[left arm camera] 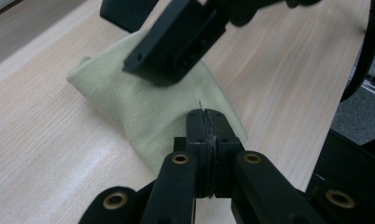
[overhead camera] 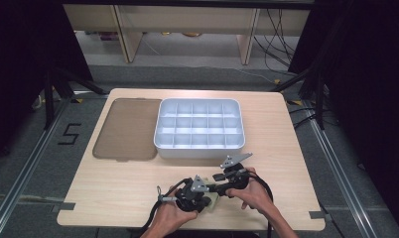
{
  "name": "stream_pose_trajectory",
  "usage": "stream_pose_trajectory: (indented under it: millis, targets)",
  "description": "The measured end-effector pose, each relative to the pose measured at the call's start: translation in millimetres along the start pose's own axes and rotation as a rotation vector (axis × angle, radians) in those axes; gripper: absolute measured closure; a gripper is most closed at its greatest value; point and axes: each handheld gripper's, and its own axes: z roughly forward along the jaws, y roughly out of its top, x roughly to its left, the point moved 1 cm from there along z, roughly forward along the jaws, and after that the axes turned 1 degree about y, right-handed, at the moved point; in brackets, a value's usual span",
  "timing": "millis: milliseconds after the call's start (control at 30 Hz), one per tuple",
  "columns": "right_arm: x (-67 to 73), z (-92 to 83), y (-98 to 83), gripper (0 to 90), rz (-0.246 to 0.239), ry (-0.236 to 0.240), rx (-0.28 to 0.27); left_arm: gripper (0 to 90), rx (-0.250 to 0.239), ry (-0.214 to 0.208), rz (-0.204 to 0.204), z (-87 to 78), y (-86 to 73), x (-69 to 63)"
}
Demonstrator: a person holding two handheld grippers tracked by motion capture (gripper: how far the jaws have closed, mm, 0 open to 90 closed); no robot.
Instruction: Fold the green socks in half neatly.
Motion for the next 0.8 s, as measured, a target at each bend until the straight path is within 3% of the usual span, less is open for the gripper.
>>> stream_pose_trajectory:
  millis: [100, 167, 333, 367, 467, 500, 600, 633, 667, 700, 733, 767, 800]
  targets:
    - [0.4, 4.9, 0.3, 45.6, 0.006, 0.002, 0.022, 87.0, 0.003, 0.000, -0.012, 0.0, 0.0, -1.2]
    - [-2.0, 7.8, 0.2, 44.9, -0.010, -0.001, 0.028, 86.7, 0.002, -0.003, 0.015, -0.2, 0.3, -0.1]
    - [-4.2, 11.5, -0.7, 44.6, -0.003, -0.005, 0.050, 86.6, 0.005, -0.005, 0.022, -0.3, 0.2, 0.2]
    - [-4.5, 12.6, -0.6, 44.0, 0.000, -0.004, 0.058, 86.6, 0.030, -0.003, 0.043, -1.9, 0.3, 0.8]
    - [-5.2, 14.5, -0.8, 44.0, 0.016, 0.006, 0.064, 86.6, 0.024, 0.005, 0.031, -1.2, 0.0, -1.4]
    - [-7.5, 16.1, -1.2, 43.8, 0.012, 0.020, 0.064, 86.5, 0.042, 0.007, 0.071, -2.3, 0.8, 0.4]
    - [-8.1, 16.2, -2.6, 44.0, 0.032, 0.021, 0.062, 86.3, 0.041, 0.009, 0.074, -2.1, 1.1, -0.3]
    - [-9.4, 16.2, -3.5, 44.5, 0.030, 0.029, 0.054, 86.0, 0.020, 0.019, 0.048, -0.8, 0.5, -2.2]
    - [-9.4, 16.2, -3.5, 44.5, 0.030, 0.029, 0.054, 85.8, 0.020, 0.019, 0.048, -0.8, 0.5, -2.2]
    - [-8.6, 16.5, -3.6, 45.2, 0.031, 0.024, 0.051, 85.5, 0.041, 0.011, 0.075, -2.5, 0.2, -1.9]
    - [-8.1, 16.6, -3.6, 46.4, 0.027, 0.024, 0.054, 84.7, 0.041, 0.011, 0.075, -2.5, 0.2, -1.9]
    - [-7.9, 16.3, -3.5, 47.1, 0.025, 0.025, 0.060, 84.0, 0.011, 0.016, 0.041, -1.4, -0.5, -4.9]
    - [-7.9, 16.3, -3.5, 47.1, 0.025, 0.025, 0.060, 83.4, 0.011, 0.016, 0.041, -1.4, -0.5, -4.9]
